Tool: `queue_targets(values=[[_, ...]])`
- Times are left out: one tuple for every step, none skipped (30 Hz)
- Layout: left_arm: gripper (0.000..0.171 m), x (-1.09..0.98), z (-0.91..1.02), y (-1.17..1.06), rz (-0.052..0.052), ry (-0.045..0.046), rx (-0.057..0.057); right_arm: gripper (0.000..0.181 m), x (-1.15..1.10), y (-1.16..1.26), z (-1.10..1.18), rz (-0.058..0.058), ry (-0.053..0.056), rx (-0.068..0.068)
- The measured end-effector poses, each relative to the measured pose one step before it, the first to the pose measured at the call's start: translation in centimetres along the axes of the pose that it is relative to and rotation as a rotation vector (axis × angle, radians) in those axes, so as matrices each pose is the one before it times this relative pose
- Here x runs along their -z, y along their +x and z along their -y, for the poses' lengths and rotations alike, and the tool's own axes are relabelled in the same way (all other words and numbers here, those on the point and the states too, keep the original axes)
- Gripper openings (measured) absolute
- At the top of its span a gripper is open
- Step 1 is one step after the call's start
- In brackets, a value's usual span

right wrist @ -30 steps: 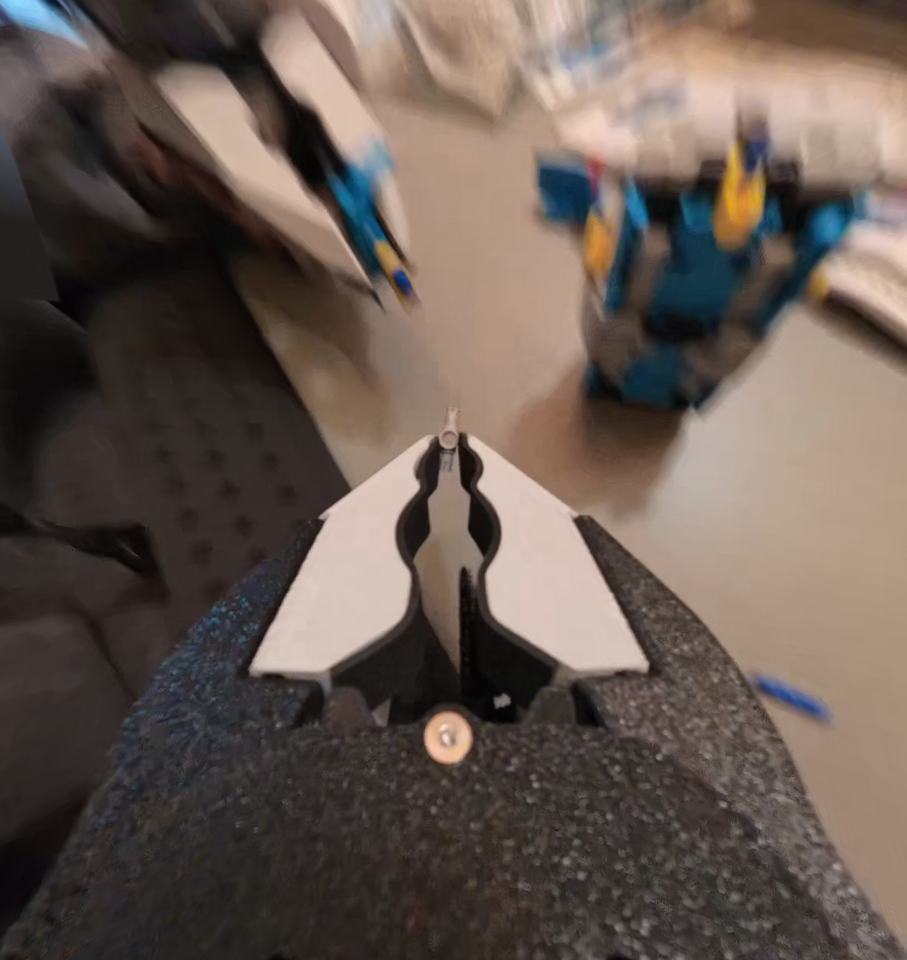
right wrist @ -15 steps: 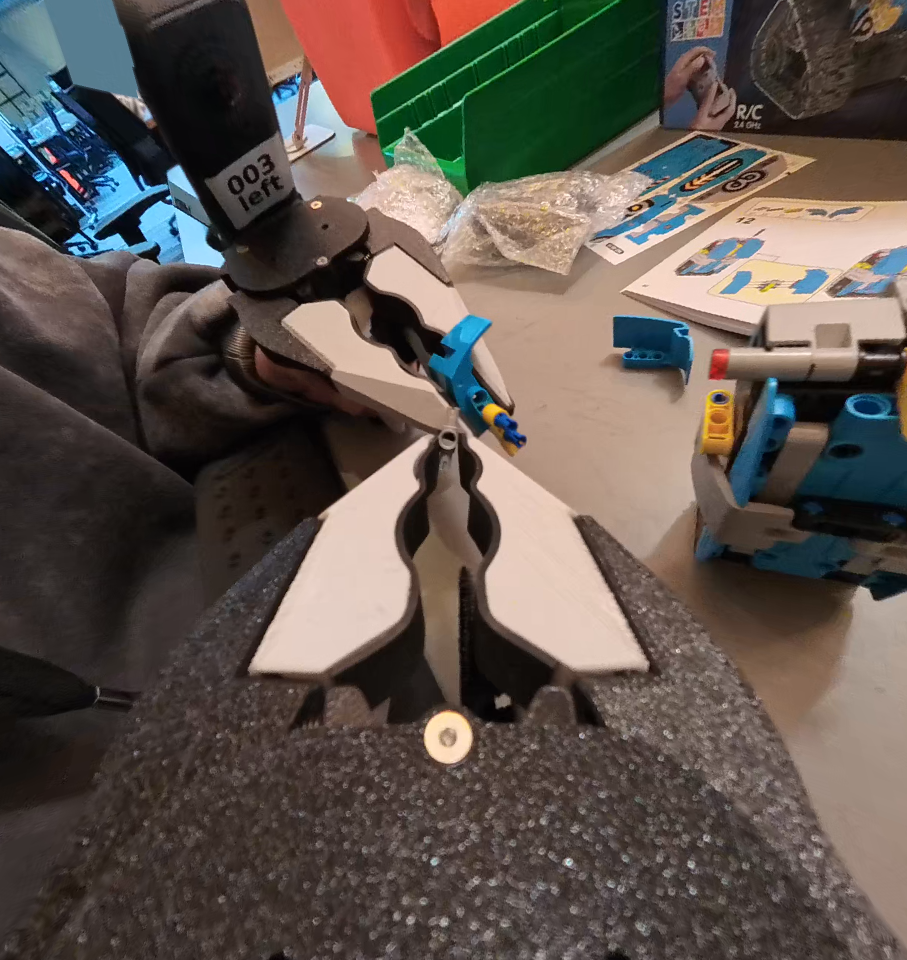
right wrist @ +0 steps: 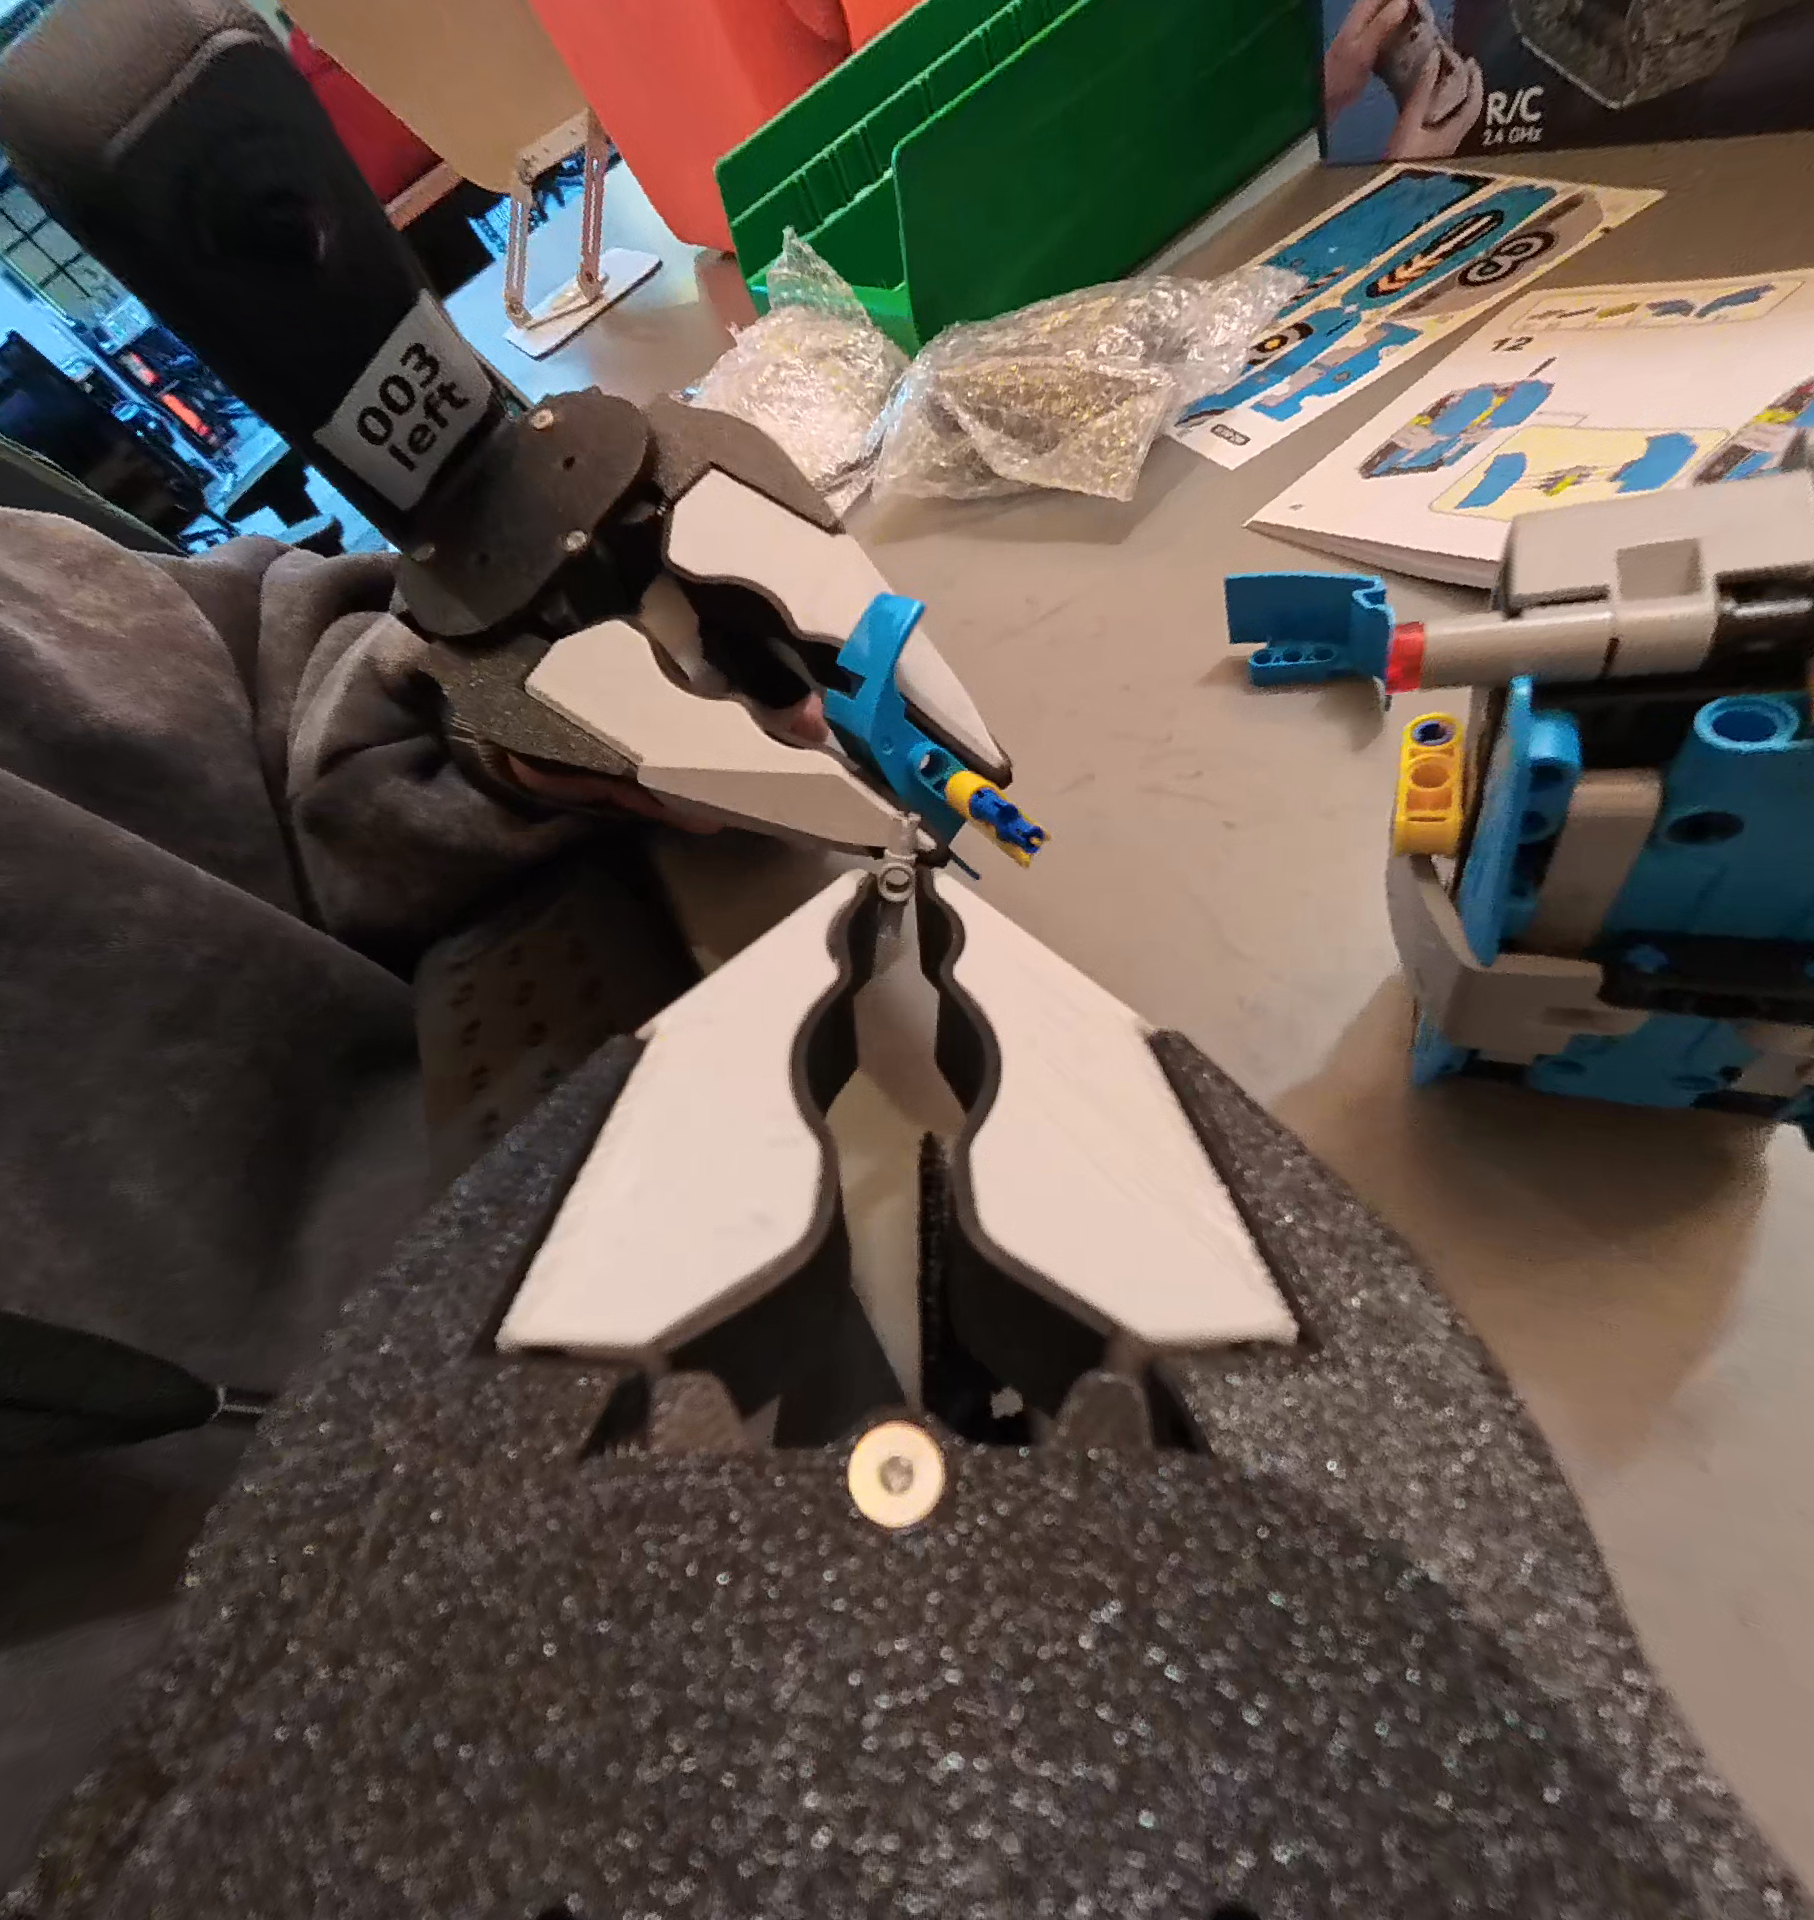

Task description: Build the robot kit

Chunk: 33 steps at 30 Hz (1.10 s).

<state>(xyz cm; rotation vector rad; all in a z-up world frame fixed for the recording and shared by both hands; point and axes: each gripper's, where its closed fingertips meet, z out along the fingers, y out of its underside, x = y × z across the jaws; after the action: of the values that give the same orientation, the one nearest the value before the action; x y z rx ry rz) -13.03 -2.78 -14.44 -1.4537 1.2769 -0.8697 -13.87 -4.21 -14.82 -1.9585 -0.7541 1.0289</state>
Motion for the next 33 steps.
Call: queue_targets(values=[[0.013, -0.003, 0.031, -0.015, 0.0048, 0.00181, -0.0054, 0.007, -0.087, 0.028, -0.097, 0.0025, -0.0034, -0.0049], [0.013, 0.033, 0.201, 0.133, 0.0014, 0.01189, -0.0141, 0.007, -0.157, -0.134, -0.2, 0.0153, -0.0099, -0.011], [0.013, -0.022, 0.103, 0.257, -0.0006, 0.00428, -0.021, 0.007, -0.251, -0.243, -0.255, 0.0211, -0.0126, -0.0178], [0.013, -0.027, 0.107, 0.252, 0.0034, 0.00481, -0.0316, 0.007, -0.245, -0.07, -0.228, 0.0071, -0.0096, -0.0109], [0.013, -0.047, -0.052, 0.007, 0.0191, -0.00754, -0.0382, 0.007, -0.103, 0.027, -0.064, -0.0048, -0.004, -0.0007], [0.013, -0.014, -0.009, 0.019, 0.0088, -0.00264, -0.0264, 0.007, 0.029, 0.064, 0.008, -0.005, -0.0005, 0.005], [0.013, 0.037, 0.076, 0.01, -0.0007, 0.00353, -0.0001, 0.007, 0.011, -0.054, 0.024, 0.0077, 0.0028, -0.0051], [0.013, 0.059, 0.132, -0.028, -0.0042, 0.00936, 0.0131, 0.007, 0.044, -0.113, 0.139, 0.0152, 0.0114, -0.0139], [0.013, 0.067, 0.139, -0.04, -0.002, 0.00932, 0.0116, 0.007, 0.053, -0.111, 0.201, 0.0165, 0.0153, -0.0178], [0.013, 0.067, 0.177, -0.038, 0.0022, 0.01033, 0.0045, 0.007, 0.036, -0.114, 0.169, 0.0162, 0.0138, -0.017], [0.013, 0.065, 0.209, -0.074, 0.0051, 0.01165, 0.0028, 0.007, 0.07, -0.13, 0.236, 0.0136, 0.0179, -0.0137], [0.013, 0.049, 0.124, -0.037, -0.0001, 0.00553, 0.0076, 0.007, 0.049, -0.114, 0.15, 0.0088, 0.0114, -0.0071], [0.013, 0.055, 0.117, -0.034, -0.0022, 0.00759, 0.0126, 0.007, 0.043, -0.067, 0.114, 0.0001, 0.0084, 0.0054], [0.013, 0.05, 0.157, -0.042, -0.0044, 0.00967, 0.0164, 0.006, 0.05, -0.091, 0.188, -0.0015, 0.0133, 0.0084], [0.013, 0.035, 0.059, 0.001, -0.0079, 0.00465, 0.0162, 0.007, 0.032, -0.081, 0.093, -0.0023, 0.0068, 0.0091], [0.013, 0.035, 0.029, 0.019, -0.0085, 0.00341, 0.0153, 0.007, 0.008, -0.043, 0.023, -0.0014, 0.0027, 0.0067], [0.013, 0.039, 0.056, 0.055, -0.0105, 0.00596, 0.0153, 0.006, 0.015, -0.096, 0.022, 0.0061, 0.0022, 0.0012], [0.013, 0.029, 0.026, 0.037, -0.0132, 0.00386, 0.0197, 0.007, 0.021, -0.093, 0.025, 0.0092, 0.0029, -0.0027], [0.013, 0.023, -0.013, 0.012, -0.0133, 0.00286, 0.0238, 0.007, 0.025, -0.054, 0.008, 0.0076, 0.0017, -0.0056], [0.013, 0.0, 0.03, -0.006, -0.0108, 0.00592, 0.0218, 0.007, 0.049, -0.038, 0.062, 0.0059, 0.0052, -0.0052], [0.013, 0.011, 0.064, -0.025, -0.0072, 0.00569, 0.0166, 0.007, 0.071, -0.041, 0.104, 0.0035, 0.0073, -0.0018], [0.013, 0.006, 0.039, 0.012, -0.0062, 0.00323, 0.0089, 0.007, 0.054, -0.04, 0.052, 0.0034, 0.004, -0.0004], [0.013, 0.014, 0.005, 0.021, -0.0019, 0.00056, 0.001, 0.007, 0.013, -0.044, -0.002, 0.0035, 0.0004, -0.0011], [0.013, 0.023, 0.022, 0.026, 0.0009, 0.00116, -0.0041, 0.007, -0.003, -0.022, -0.001, 0.0029, 0.0003, -0.0017], [0.013, -0.036, -0.008, 0.054, 0.0005, -0.00037, -0.0038, 0.007, -0.013, -0.026, -0.027, 0.0049, -0.002, -0.0035], [0.013, -0.049, -0.063, 0.011, 0.0002, -0.00318, -0.001, 0.007, -0.006, 0.039, -0.022, 0.0003, -0.0013, -0.0029], [0.013, -0.032, -0.088, 0.002, -0.0032, -0.00403, 0.0072, 0.007, -0.016, 0.044, -0.044, -0.0017, -0.0026, -0.0017], [0.013, 0.001, -0.009, 0.023, -0.0032, 0.00092, 0.0058, 0.007, -0.001, -0.012, 0.014, 0.0006, 0.0004, 0.0002], [0.013, 0.037, 0.087, 0.009, 0.0019, 0.00409, -0.0037, 0.007, 0.027, -0.063, 0.077, 0.0034, 0.0055, 0.0017], [0.013, 0.002, 0.033, 0.008, 0.0076, 0.00157, -0.0138, 0.006, 0.022, -0.022, 0.048, 0.0029, 0.0026, -0.0021], [0.013, 0.001, -0.014, -0.001, 0.008, -0.00083, -0.0174, 0.006, 0.008, 0.019, -0.023, 0.0043, -0.0011, -0.0083], [0.013, 0.031, 0.082, 0.034, 0.0053, 0.0037, -0.0121, 0.006, 0.028, -0.069, 0.029, 0.012, 0.0028, -0.0123], [0.013, 0.032, 0.071, 0.042, 0.0048, 0.00255, -0.0136, 0.006, 0.02, -0.088, 0.046, 0.0137, 0.0024, -0.0124]])
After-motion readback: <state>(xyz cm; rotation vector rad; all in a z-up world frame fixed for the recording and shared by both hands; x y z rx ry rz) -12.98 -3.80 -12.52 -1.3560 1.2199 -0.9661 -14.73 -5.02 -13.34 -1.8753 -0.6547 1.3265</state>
